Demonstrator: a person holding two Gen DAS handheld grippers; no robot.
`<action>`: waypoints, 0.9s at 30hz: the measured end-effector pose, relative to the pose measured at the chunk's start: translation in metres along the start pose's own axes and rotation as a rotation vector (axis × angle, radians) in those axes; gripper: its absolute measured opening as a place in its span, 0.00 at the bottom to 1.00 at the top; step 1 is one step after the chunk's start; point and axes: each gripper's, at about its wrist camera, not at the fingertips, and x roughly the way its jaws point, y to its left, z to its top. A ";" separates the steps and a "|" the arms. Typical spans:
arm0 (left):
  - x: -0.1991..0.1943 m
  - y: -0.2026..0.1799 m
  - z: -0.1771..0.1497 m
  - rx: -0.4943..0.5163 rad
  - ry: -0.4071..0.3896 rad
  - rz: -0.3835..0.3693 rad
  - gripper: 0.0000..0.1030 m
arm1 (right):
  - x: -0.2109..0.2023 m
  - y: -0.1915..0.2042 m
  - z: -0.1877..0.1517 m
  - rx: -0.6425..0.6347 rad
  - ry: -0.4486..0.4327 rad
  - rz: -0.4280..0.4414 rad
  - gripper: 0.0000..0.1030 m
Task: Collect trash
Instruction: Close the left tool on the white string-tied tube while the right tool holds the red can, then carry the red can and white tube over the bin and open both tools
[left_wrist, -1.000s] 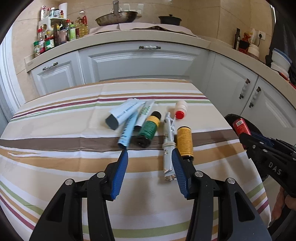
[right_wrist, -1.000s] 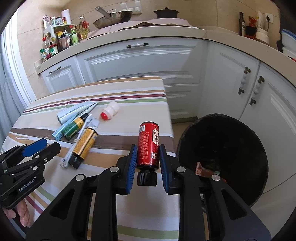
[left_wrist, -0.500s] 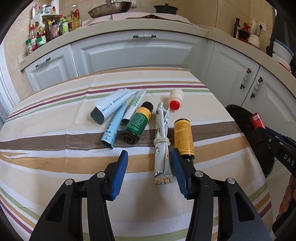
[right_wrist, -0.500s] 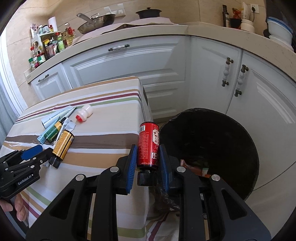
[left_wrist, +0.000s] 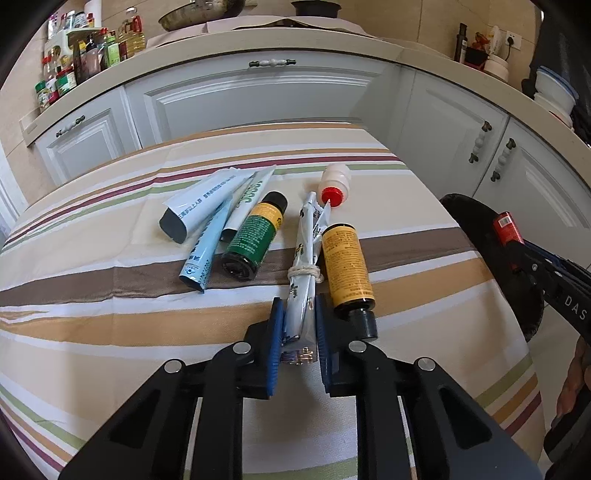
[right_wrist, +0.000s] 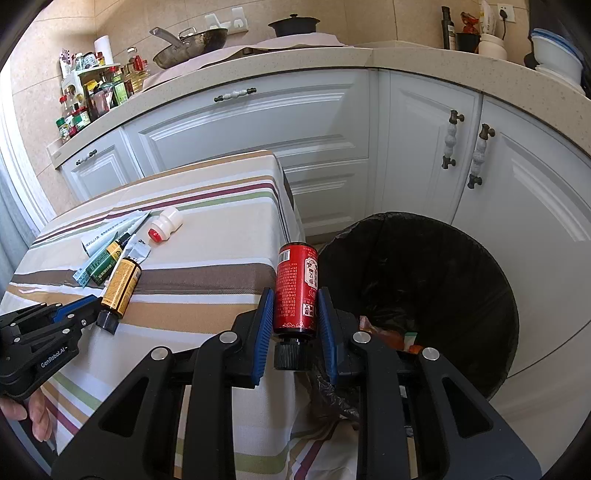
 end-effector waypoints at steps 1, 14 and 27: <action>-0.001 -0.001 0.000 0.002 -0.004 -0.003 0.17 | 0.000 0.000 0.000 -0.001 0.000 0.000 0.23; -0.023 -0.001 0.003 -0.016 -0.088 -0.002 0.16 | -0.009 0.004 0.003 -0.008 -0.019 0.000 0.23; -0.054 -0.010 0.016 -0.032 -0.199 -0.008 0.16 | -0.036 0.004 0.011 -0.019 -0.080 -0.015 0.23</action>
